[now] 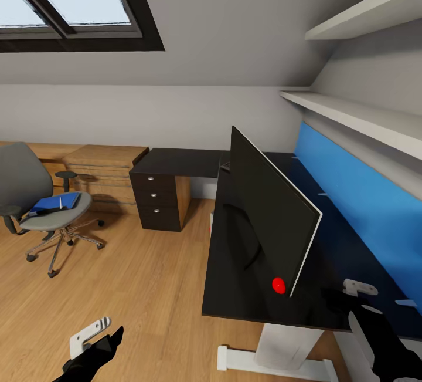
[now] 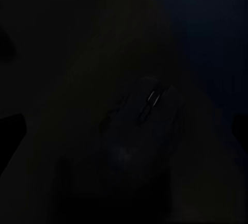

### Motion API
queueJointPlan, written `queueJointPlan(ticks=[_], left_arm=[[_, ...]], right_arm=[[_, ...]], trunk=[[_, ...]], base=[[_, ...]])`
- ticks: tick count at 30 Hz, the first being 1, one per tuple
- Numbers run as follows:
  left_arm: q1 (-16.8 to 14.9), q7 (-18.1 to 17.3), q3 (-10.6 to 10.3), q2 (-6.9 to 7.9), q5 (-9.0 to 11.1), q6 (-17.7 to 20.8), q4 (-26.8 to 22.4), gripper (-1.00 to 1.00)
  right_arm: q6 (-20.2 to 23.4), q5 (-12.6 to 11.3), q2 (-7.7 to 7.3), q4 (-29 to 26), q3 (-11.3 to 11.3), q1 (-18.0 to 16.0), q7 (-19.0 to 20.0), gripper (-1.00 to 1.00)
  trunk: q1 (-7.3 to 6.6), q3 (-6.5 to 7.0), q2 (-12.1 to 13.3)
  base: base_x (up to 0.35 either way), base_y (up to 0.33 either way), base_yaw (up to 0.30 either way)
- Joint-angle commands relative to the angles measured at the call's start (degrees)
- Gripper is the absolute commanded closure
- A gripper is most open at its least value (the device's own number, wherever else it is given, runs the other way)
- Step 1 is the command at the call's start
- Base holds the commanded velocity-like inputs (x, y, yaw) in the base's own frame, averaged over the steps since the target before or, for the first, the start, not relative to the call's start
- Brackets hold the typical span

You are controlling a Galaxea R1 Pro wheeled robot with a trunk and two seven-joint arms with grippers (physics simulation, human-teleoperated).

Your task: In the bedroom, organize the workspace by keeping the computer under the desk, ensuring the monitor is on the desk, placing the keyboard on the desk next to the monitor, placing the mouse on the desk next to the keyboard, moving the folder from the swivel chair onto the desk next to the mouse, stacking the notebook on top of the folder with the pen on top of the notebook, and positioning the swivel chair next to the desk.

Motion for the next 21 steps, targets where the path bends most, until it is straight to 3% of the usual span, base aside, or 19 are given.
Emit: queueJointPlan(ticks=[1,5,21], left_arm=[[-0.01,0.44,-0.02,0.0,0.6,0.2,-0.11,-1.0],[-0.01,0.56,0.0,0.01,0.52,0.18,-0.04,-1.0],[-0.01,0.52,0.0,0.04,0.35,0.18,-0.01,-1.0]], right_arm=[[0.24,-0.59,-0.01,0.19,-0.17,-0.23,-0.54,-1.0],[0.11,-0.64,-0.01,1.27,-1.1,-1.31,-1.51,-1.0],[0.07,-0.7,-0.01,1.47,-1.26,-1.49,-1.65,-1.0]], trunk=[[0.01,-0.06,-0.05],[0.01,-0.06,-0.05],[0.01,-0.06,-0.05]], base=[[0.0,0.0,0.0],[0.0,0.0,0.0],[0.0,0.0,0.0]])
